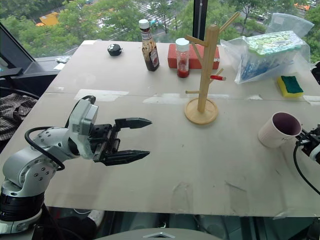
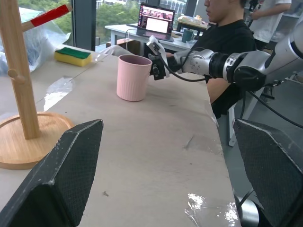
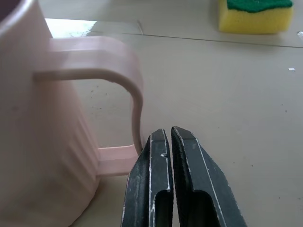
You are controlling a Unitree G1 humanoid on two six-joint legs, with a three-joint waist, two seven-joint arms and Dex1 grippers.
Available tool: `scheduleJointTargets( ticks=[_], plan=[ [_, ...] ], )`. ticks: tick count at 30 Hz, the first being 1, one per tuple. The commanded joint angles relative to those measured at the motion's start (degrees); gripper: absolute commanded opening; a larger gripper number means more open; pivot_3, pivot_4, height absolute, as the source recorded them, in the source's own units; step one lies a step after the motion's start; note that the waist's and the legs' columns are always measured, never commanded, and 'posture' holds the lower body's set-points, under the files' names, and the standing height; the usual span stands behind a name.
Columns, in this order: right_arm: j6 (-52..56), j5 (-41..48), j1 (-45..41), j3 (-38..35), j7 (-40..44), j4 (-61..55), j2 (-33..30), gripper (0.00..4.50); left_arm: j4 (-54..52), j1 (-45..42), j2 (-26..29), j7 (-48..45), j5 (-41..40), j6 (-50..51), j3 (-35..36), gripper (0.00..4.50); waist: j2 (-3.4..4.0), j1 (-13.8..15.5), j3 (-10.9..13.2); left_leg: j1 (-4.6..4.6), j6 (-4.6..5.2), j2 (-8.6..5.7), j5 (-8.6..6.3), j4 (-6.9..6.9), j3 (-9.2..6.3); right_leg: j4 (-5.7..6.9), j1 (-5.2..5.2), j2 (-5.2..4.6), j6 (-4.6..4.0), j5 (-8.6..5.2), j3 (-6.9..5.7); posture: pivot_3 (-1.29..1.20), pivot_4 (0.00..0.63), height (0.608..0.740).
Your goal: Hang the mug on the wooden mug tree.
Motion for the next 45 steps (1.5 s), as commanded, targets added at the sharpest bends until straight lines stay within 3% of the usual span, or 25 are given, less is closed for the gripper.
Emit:
scheduleJointTargets(
  ticks=[1, 13, 25, 28, 31, 35, 45],
  plan=[
    [0.7, 3.0, 1.7, -2.5, -0.3, -6.2, -0.3, 0.06, -1.6, -0.3, 0.2, 0.3, -1.5, 0.0, 1.1, 4.50, 0.00, 0.0, 0.0, 0.00, 0.00, 0.00, 0.00, 0.00, 0.00, 0.00, 0.00, 0.00, 0.00, 0.00, 0.00, 0.00, 0.150, 0.740],
    [4.1, 6.9, 10.4, -6.5, -4.0, -17.4, 0.0, 0.06, 0.1, -2.2, -0.4, -0.3, -0.8, 0.1, -0.8, 4.50, 0.00, 0.1, 0.0, -0.01, 0.00, 0.00, 0.00, 0.00, -0.01, 0.00, 0.00, -0.01, 0.00, 0.00, -0.01, 0.00, 0.150, 0.740],
    [12.6, 10.3, 26.0, -4.7, -4.4, -39.4, 4.8, 0.06, -0.1, -3.1, 0.1, -0.7, -0.9, 0.7, -1.7, 4.50, 0.00, 0.1, 0.0, 0.00, 0.00, -0.01, 0.00, -0.01, -0.01, 0.01, 0.00, -0.01, 0.01, 0.00, 0.00, 0.00, 0.150, 0.740],
    [14.6, 11.9, 27.7, -4.6, -4.1, -42.8, 5.8, 0.82, -3.0, -2.2, 0.3, 0.4, -2.2, 1.7, -1.2, 4.50, 0.00, 0.1, 0.0, -0.01, 0.00, 0.00, 0.00, -0.02, -0.04, 0.00, 0.00, 0.00, 0.01, 0.00, -0.03, 0.00, 0.150, 0.740],
    [13.2, 10.2, 27.4, -4.5, -5.7, -42.7, 6.5, 1.98, -4.5, -1.1, 0.7, 0.6, -2.9, 2.0, -0.6, 4.50, -0.01, 0.1, 0.0, -0.02, 0.00, 0.00, -0.01, -0.02, -0.04, -0.02, 0.00, -0.01, 0.01, 0.00, -0.02, 0.00, 0.150, 0.740],
    [10.9, 8.0, 26.7, -5.3, -7.9, -40.5, 7.3, 3.92, -6.0, 1.2, 1.1, 0.1, -2.8, 1.1, 0.0, 4.50, 0.00, 0.1, 0.0, 0.00, 0.00, -0.01, -0.01, -0.02, -0.04, 0.00, 0.00, -0.01, 0.01, 0.00, -0.02, 0.00, 0.150, 0.740],
    [4.1, 4.0, 20.2, -8.0, -11.0, -26.5, 3.5, 3.92, 0.3, -0.1, 0.9, -4.2, 1.2, -2.4, -1.8, 4.50, 0.00, -0.1, 0.0, 0.00, 0.01, -0.05, -0.01, -0.01, 0.00, -0.01, 0.00, 0.04, 0.00, 0.00, 0.01, 0.00, 0.150, 0.740]
  ],
)
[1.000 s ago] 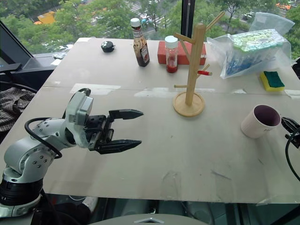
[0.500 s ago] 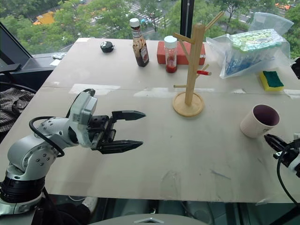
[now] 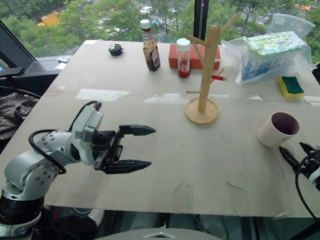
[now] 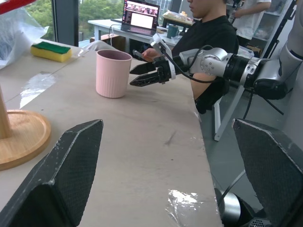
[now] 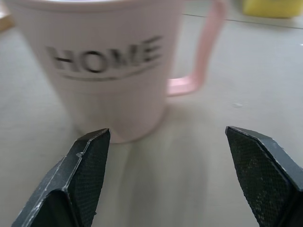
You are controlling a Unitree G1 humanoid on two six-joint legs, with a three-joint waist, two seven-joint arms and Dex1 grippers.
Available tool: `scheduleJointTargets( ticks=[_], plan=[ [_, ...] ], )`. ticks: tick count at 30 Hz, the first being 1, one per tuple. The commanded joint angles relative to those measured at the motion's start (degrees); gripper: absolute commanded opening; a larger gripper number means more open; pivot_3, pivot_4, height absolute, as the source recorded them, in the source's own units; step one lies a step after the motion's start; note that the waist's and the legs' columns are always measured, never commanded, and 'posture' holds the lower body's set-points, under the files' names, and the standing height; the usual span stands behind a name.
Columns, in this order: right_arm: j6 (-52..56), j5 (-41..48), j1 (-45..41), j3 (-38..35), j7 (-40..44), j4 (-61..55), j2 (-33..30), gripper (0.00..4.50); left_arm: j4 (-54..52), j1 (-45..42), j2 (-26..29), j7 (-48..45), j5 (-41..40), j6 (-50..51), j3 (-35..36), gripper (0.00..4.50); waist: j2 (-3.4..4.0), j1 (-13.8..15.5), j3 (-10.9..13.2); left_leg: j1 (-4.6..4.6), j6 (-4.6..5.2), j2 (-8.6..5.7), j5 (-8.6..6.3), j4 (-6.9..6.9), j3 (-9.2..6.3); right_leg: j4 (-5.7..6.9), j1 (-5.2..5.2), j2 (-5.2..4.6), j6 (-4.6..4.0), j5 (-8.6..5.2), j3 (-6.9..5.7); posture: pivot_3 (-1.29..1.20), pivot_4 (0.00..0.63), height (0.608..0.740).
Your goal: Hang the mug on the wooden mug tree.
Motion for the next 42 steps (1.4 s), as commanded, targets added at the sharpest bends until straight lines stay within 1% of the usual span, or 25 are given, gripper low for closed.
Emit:
scheduleJointTargets(
  ticks=[1, 7, 14, 20, 29, 30, 31, 32, 37, 38, 42],
  plan=[
    [-3.6, -1.1, -4.4, -2.0, -0.5, 5.4, -2.9, 3.92, 0.6, -0.7, 0.2, -1.7, 1.0, -1.9, 0.1, 4.50, 0.00, -0.3, 0.0, 0.01, 0.00, 0.00, 0.00, 0.00, 0.02, 0.00, 0.00, 0.01, 0.00, 0.00, 0.03, 0.00, 0.150, 0.740],
    [-5.8, -2.5, -14.1, 2.4, 2.7, 15.2, -5.0, 3.92, -1.6, 2.0, 0.5, -2.1, 1.0, -2.8, 1.1, 4.50, 0.00, -0.3, 0.0, 0.01, -0.01, 0.06, 0.00, -0.02, 0.03, 0.00, -0.03, 0.07, 0.00, 0.00, 0.08, 0.00, 0.150, 0.740],
    [-7.0, -3.8, -22.3, 6.2, 7.2, 23.8, -6.6, 3.92, -6.2, 6.5, 0.9, -0.2, -0.4, -3.2, 3.2, 4.50, 0.02, 0.0, 0.0, -0.01, 0.00, 0.05, 0.00, -0.02, 0.05, -0.02, -0.03, -0.04, 0.00, 0.00, 0.07, 0.00, 0.150, 0.740],
    [-7.5, -3.7, -28.8, 8.4, 11.0, 30.6, -6.5, 3.92, -5.5, 4.7, 0.1, 2.0, -0.4, -2.5, 2.4, 4.50, 0.03, -0.1, 0.0, 0.01, 0.00, 0.05, 0.00, -0.01, 0.03, 0.02, -0.02, -0.04, -0.01, 0.00, 0.03, 0.00, 0.150, 0.740],
    [-8.5, -4.8, -35.7, 12.5, 14.3, 37.2, -5.0, 3.92, -5.2, 3.5, -0.5, 4.4, -0.3, -2.2, 1.9, 4.50, 0.04, -0.2, 0.0, 0.00, -0.01, 0.05, 0.00, -0.01, 0.03, 0.00, -0.03, -0.05, 0.00, 0.00, 0.04, 0.00, 0.150, 0.740],
    [-8.4, -4.8, -36.3, 12.7, 14.8, 37.8, -4.9, 3.37, -5.2, 3.5, -0.6, 4.7, -0.3, -2.2, 1.8, 4.50, 0.04, -0.2, 0.0, 0.00, -0.01, 0.05, 0.00, -0.01, 0.04, 0.00, -0.03, -0.05, 0.00, 0.00, 0.04, 0.00, 0.150, 0.740],
    [-8.4, -4.8, -36.7, 12.8, 15.1, 38.2, -4.7, 3.14, -5.2, 3.4, -0.6, 4.8, -0.3, -2.2, 1.8, 4.50, 0.04, -0.2, 0.0, 0.00, -0.01, 0.05, 0.00, -0.01, 0.04, 0.00, -0.03, -0.05, 0.00, 0.00, 0.04, 0.00, 0.150, 0.740],
    [-8.3, -4.8, -37.0, 13.0, 15.7, 38.4, -4.7, 2.57, -5.2, 3.3, -0.7, 5.1, -0.3, -2.1, 1.8, 4.50, 0.04, -0.2, 0.0, 0.00, -0.01, 0.05, 0.00, -0.01, 0.04, 0.00, -0.03, -0.06, 0.00, 0.00, 0.04, 0.00, 0.150, 0.740],
    [-8.2, -4.3, -36.8, 12.9, 16.6, 37.9, -4.6, 0.11, -5.9, 3.2, -1.0, 6.8, -0.4, -1.7, 1.8, 4.50, 0.04, 0.0, 0.0, -0.02, -0.01, 0.05, 0.00, -0.01, 0.03, -0.01, -0.03, -0.09, 0.00, 0.00, -0.01, 0.00, 0.150, 0.740],
    [-8.1, -4.2, -36.3, 12.7, 16.8, 37.3, -4.6, 0.04, -6.2, 3.3, -1.1, 7.2, -0.5, -1.6, 1.7, 4.50, 0.05, -0.1, 0.0, -0.02, -0.01, 0.05, 0.00, -0.01, 0.03, -0.01, -0.03, -0.09, 0.00, 0.00, -0.01, 0.00, 0.150, 0.740],
    [-7.8, -3.3, -34.4, 11.7, 16.4, 35.1, -4.7, 0.04, -6.5, 3.2, -1.3, 8.0, -0.7, -1.5, 1.4, 4.50, 0.05, -0.1, 0.0, -0.01, -0.01, 0.05, 0.00, -0.01, 0.03, 0.00, -0.03, -0.09, 0.00, 0.00, -0.01, 0.00, 0.150, 0.740]
  ],
)
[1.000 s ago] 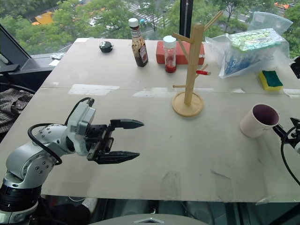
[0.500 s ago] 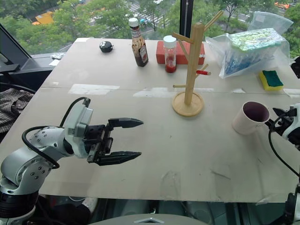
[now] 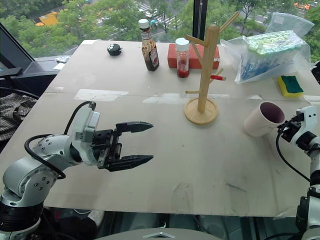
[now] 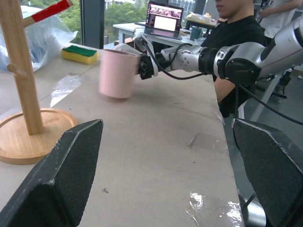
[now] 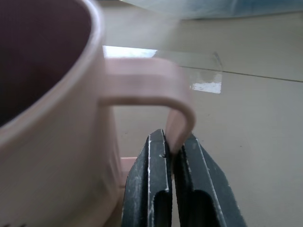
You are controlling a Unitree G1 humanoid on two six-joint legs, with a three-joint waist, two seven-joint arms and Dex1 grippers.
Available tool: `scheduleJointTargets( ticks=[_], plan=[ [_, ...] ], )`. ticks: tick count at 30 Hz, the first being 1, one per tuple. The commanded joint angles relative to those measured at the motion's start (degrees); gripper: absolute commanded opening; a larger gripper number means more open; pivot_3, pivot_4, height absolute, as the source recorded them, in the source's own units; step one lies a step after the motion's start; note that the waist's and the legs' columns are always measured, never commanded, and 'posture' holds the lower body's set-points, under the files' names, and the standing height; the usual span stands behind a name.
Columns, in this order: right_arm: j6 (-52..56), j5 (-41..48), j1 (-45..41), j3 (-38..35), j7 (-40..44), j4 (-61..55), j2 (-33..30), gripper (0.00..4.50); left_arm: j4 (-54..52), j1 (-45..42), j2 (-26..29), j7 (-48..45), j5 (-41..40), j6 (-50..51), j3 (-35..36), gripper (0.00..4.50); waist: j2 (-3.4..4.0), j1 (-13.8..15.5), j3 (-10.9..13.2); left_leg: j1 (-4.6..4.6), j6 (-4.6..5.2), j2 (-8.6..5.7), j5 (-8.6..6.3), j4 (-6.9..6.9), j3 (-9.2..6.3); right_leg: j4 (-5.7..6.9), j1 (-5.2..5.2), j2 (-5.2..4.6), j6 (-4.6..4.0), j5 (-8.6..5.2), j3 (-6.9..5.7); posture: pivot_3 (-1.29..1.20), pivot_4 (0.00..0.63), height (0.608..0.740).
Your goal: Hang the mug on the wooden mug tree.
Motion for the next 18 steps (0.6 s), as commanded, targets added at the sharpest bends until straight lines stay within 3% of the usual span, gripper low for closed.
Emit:
scheduleJointTargets(
  ticks=[1, 6, 13, 18],
  plan=[
    [-0.2, 1.7, 1.7, -2.5, -0.5, -4.2, -0.9, 0.04, -2.1, -0.7, -0.2, 0.6, -0.9, -0.1, -0.2, 4.50, 0.00, 0.0, 0.0, 0.00, 0.00, 0.00, 0.00, 0.00, 0.00, 0.00, 0.00, 0.00, 0.00, 0.00, 0.00, 0.00, 0.150, 0.740],
    [0.5, 3.5, 7.0, -5.1, -3.2, -14.4, -1.4, 0.04, -1.5, -0.9, -0.6, 0.7, -0.4, -0.5, -0.6, 4.50, 0.01, 0.1, 0.0, -0.01, 0.00, 0.00, 0.00, 0.00, -0.01, -0.01, 0.00, -0.02, 0.00, 0.00, -0.02, 0.00, 0.150, 0.740],
    [9.4, 5.0, 12.4, -3.1, -7.1, -47.4, -4.9, 0.04, 2.0, -0.8, -2.5, 1.5, -1.0, -0.8, 0.6, 4.50, 0.31, -0.4, 0.2, 0.03, -0.01, 0.01, 0.00, -0.01, 0.00, 0.07, -0.01, 0.01, 0.02, 0.01, 0.05, 0.00, 0.150, 0.740],
    [19.0, 4.2, 3.0, 6.3, -5.6, -56.9, -10.7, 0.04, 1.3, 5.4, -2.4, 1.6, -0.8, -2.0, 4.4, 4.50, 0.07, 0.1, 0.2, 0.00, -0.02, 0.02, 0.00, 0.00, -0.08, 0.00, -0.02, 0.00, 0.01, 0.01, -0.05, 0.00, 0.150, 0.740]
  ],
)
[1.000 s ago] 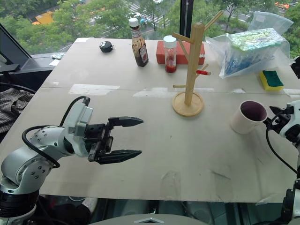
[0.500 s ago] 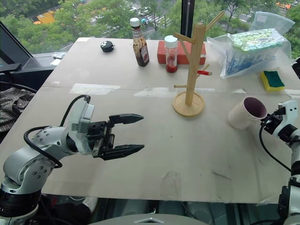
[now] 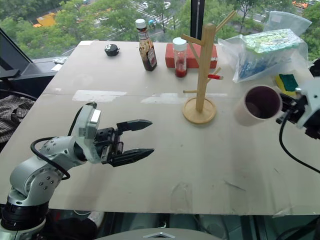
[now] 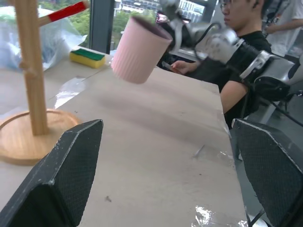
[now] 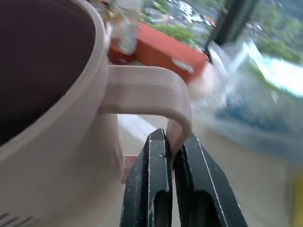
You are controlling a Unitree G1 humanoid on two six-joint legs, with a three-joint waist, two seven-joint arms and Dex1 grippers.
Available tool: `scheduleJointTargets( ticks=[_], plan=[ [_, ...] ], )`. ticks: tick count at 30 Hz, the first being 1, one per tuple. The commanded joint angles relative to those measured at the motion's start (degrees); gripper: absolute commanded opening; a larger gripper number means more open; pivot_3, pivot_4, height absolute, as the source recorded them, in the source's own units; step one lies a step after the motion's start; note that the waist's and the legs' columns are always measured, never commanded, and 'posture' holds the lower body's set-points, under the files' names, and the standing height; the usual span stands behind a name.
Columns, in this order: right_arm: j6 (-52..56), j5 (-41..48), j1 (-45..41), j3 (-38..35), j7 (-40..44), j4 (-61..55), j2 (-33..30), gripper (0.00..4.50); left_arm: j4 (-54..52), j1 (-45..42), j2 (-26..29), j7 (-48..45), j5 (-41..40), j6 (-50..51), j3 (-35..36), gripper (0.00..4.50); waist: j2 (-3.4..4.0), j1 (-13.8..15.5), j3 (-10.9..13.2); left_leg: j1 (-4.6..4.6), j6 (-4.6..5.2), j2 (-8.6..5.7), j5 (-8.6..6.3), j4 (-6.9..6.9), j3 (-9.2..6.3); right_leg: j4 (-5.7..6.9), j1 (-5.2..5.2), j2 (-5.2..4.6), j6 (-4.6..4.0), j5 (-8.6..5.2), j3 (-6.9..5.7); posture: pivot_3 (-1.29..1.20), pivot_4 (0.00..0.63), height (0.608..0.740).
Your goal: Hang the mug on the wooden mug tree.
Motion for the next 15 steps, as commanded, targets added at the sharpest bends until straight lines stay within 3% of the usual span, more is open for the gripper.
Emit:
scheduleJointTargets(
  ticks=[1, 5, 15],
  plan=[
    [5.9, -1.4, -9.0, 6.4, 1.4, -2.8, -4.2, 0.04, -1.9, 3.8, -0.5, 0.6, -0.2, -2.7, 4.6, 4.50, -0.04, 0.2, 0.1, -0.06, 0.01, -0.02, 0.00, 0.02, -0.03, -0.03, 0.00, -0.03, 0.00, 0.00, -0.05, 0.00, 0.150, 0.740],
    [10.0, -3.9, -20.0, 13.9, 3.7, -0.6, -6.0, 0.04, 1.4, 5.3, -1.7, -1.5, -0.2, -6.0, 7.8, 4.50, -0.06, 0.3, 0.1, -0.08, 0.03, -0.06, -0.01, 0.02, -0.01, 0.00, -0.10, -0.13, -0.01, 0.00, -0.07, 0.00, 0.150, 0.740],
    [14.6, -8.7, -32.7, 23.9, 8.5, 3.7, -5.0, 0.04, 4.6, 9.1, -2.9, -5.1, -1.5, -9.2, 13.5, 4.50, -0.07, 0.1, 0.1, -0.32, 0.10, -0.04, -0.05, -0.03, -0.11, -0.26, -0.20, -0.18, -0.02, -0.01, -0.26, 0.00, 0.150, 0.740]
  ],
)
